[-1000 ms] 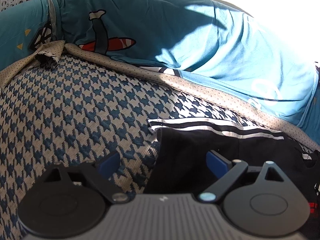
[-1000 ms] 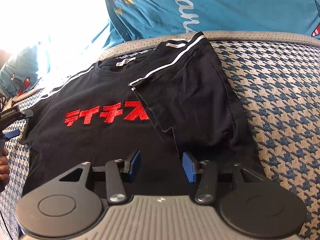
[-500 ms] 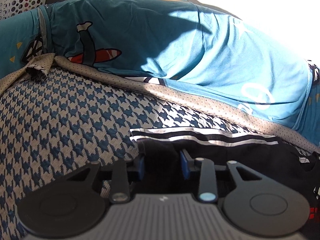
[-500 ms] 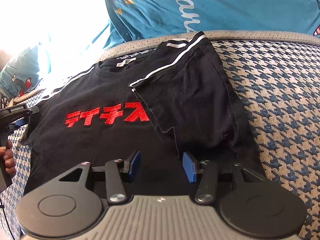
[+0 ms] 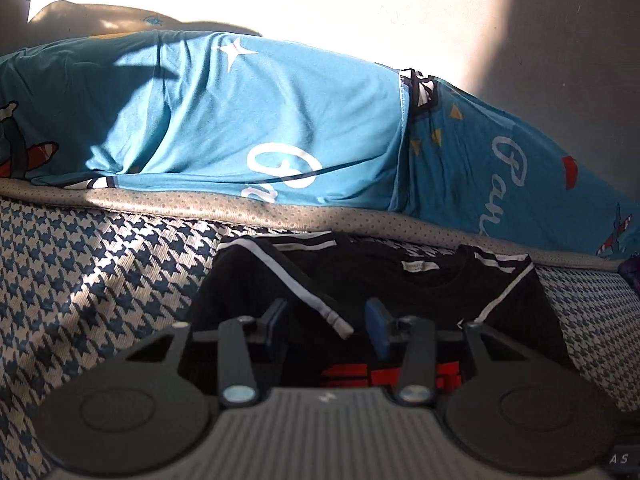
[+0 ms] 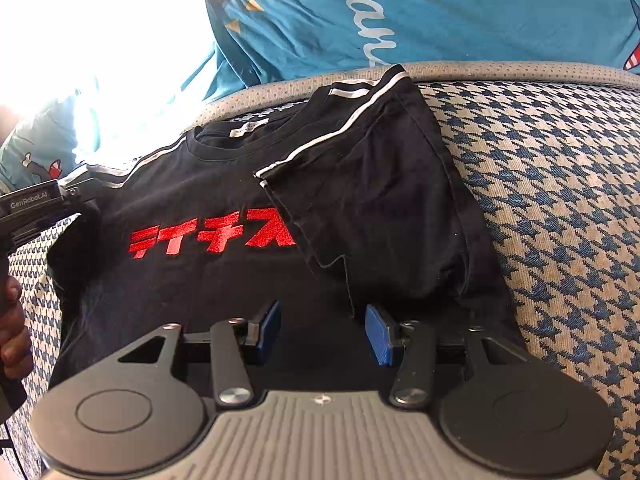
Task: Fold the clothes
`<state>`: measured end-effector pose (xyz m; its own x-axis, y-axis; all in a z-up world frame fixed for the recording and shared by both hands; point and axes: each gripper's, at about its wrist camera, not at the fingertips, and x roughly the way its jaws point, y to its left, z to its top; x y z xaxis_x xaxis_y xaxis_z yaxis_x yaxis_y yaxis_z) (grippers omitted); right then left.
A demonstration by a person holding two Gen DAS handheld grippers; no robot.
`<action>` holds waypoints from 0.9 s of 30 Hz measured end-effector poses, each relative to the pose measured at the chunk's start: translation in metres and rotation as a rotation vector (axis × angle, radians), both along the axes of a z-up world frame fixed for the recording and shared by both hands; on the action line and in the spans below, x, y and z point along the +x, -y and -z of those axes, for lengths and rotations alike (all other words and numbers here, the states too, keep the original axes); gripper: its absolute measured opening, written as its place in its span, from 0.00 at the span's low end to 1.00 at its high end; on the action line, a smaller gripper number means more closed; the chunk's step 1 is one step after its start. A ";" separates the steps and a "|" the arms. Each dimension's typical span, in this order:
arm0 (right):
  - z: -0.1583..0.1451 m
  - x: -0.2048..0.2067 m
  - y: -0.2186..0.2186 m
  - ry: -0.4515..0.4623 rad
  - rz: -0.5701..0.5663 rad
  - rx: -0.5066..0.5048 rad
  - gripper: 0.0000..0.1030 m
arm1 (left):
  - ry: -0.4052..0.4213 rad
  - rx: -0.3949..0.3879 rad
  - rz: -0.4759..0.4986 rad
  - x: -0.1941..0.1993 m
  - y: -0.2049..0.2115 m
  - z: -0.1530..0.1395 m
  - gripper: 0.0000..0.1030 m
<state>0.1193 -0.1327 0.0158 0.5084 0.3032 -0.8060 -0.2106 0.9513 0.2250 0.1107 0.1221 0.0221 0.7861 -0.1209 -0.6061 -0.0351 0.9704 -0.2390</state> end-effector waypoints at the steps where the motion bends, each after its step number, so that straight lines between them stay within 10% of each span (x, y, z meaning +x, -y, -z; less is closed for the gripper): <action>1: 0.000 0.000 0.000 0.000 0.000 0.000 0.45 | 0.010 -0.001 0.025 -0.002 0.005 -0.001 0.47; 6: 0.000 0.000 0.000 -0.001 -0.001 0.000 0.45 | 0.072 -0.029 0.068 -0.017 0.012 -0.017 0.69; 20: -0.014 -0.005 0.000 0.101 -0.005 0.040 0.45 | 0.045 0.049 -0.025 -0.038 -0.050 -0.033 0.76; 27: -0.025 0.000 -0.016 0.170 -0.081 0.173 0.45 | -0.023 0.176 0.100 -0.055 -0.042 -0.016 0.79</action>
<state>0.1188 -0.1171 0.0411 0.6004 0.4744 -0.6438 -0.3337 0.8802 0.3374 0.0555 0.1646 0.0380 0.7610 -0.0884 -0.6428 0.0602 0.9960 -0.0657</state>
